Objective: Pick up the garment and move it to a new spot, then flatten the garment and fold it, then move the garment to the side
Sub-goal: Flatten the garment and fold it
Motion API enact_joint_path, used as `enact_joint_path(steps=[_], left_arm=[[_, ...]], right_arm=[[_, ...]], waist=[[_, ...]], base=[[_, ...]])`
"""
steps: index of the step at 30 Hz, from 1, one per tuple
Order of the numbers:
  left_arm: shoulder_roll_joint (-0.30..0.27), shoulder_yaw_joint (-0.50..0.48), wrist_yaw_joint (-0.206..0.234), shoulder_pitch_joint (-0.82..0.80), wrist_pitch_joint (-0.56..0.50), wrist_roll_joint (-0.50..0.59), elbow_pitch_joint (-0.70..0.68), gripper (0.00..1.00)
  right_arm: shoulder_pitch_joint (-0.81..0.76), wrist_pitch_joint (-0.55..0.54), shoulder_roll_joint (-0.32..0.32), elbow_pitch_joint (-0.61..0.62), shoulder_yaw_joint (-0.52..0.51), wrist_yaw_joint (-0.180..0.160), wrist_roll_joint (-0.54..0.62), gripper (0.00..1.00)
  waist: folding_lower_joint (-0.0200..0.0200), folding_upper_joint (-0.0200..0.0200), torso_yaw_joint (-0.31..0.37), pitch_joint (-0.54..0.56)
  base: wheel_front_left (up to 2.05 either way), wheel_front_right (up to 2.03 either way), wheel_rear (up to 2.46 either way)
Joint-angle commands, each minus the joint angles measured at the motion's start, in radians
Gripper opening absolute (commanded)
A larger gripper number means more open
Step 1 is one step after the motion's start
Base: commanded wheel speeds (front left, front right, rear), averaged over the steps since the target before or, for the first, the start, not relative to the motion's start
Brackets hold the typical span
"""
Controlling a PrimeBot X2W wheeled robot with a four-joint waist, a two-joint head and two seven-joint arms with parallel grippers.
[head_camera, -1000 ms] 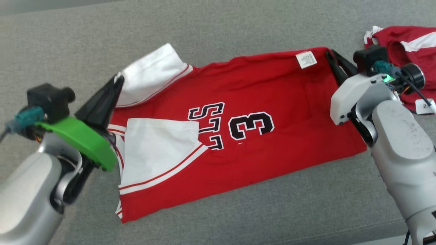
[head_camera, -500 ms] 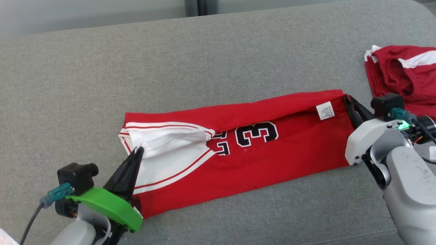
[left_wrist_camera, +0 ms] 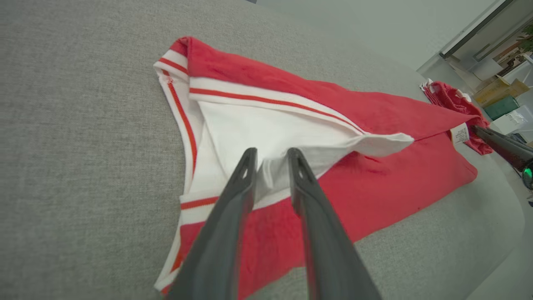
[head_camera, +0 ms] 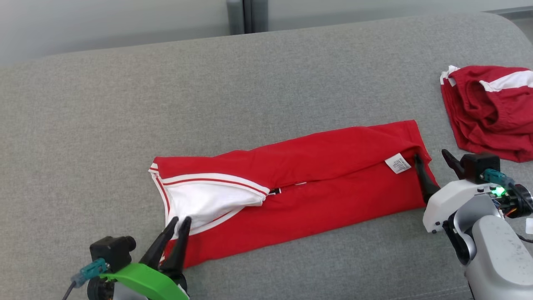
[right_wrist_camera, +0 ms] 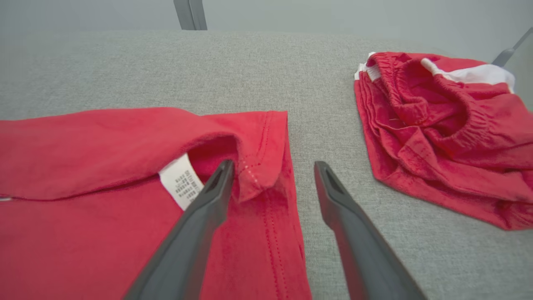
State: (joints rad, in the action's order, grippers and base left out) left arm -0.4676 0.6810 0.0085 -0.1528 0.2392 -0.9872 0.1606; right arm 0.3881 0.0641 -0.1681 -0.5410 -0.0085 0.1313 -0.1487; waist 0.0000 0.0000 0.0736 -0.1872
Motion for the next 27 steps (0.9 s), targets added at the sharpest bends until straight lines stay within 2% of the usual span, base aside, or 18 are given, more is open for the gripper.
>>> enact_joint_path(steps=[1,8,14,20,27], left_arm=[[0.001,-0.007,0.009,0.020,0.009,0.018,0.007,1.00],[0.033,-0.058,0.040,0.062,0.025,0.065,0.005,1.00],[0.084,-0.159,0.059,0.097,0.026,0.155,-0.025,1.00],[0.140,-0.238,0.039,0.114,0.027,0.232,-0.036,1.00],[0.162,-0.273,0.011,0.123,0.027,0.279,-0.022,1.00]], right_arm=[[-0.021,0.010,0.004,0.007,-0.018,-0.001,-0.004,1.00],[-0.068,0.021,0.027,0.045,-0.088,-0.001,0.005,1.00],[-0.066,0.000,0.044,0.066,-0.135,-0.001,0.024,1.00],[-0.011,-0.006,0.067,0.026,-0.164,-0.001,0.043,1.00],[0.029,0.001,0.073,-0.087,-0.191,-0.001,0.072,1.00]], waist=[[0.0000,0.0000,0.000,0.009],[0.0000,0.0000,-0.006,0.029],[0.0000,0.0000,-0.020,0.039],[0.0000,0.0000,-0.046,0.037],[0.0000,0.0000,-0.079,0.034]], base=[[0.00,0.00,0.00],[0.00,0.00,0.00],[0.00,0.00,0.00],[0.00,0.00,0.00],[0.00,0.00,0.00]])
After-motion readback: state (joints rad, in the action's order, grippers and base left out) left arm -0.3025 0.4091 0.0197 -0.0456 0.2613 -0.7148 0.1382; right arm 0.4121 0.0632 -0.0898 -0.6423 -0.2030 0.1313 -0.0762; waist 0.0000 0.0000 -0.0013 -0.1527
